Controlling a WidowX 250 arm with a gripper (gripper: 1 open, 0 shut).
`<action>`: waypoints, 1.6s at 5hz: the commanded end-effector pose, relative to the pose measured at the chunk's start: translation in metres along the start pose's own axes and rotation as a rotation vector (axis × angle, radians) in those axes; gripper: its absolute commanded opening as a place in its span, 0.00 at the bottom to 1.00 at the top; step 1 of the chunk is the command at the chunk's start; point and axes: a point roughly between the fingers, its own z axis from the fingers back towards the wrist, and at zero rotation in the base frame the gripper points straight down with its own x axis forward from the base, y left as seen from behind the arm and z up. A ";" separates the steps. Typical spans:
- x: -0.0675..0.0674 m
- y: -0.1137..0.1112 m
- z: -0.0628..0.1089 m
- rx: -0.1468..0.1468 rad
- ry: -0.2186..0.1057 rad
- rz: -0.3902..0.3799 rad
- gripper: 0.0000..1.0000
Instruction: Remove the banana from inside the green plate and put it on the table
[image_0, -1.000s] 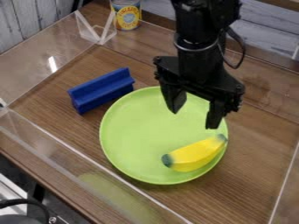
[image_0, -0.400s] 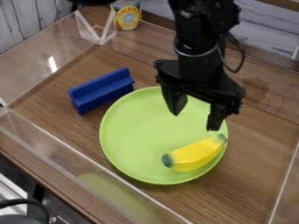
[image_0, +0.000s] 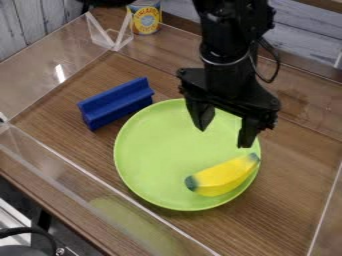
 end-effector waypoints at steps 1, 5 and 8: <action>0.004 0.000 0.002 0.003 -0.023 -0.003 1.00; 0.006 0.003 -0.001 0.011 -0.032 0.008 1.00; -0.010 -0.003 -0.024 0.008 -0.006 0.012 1.00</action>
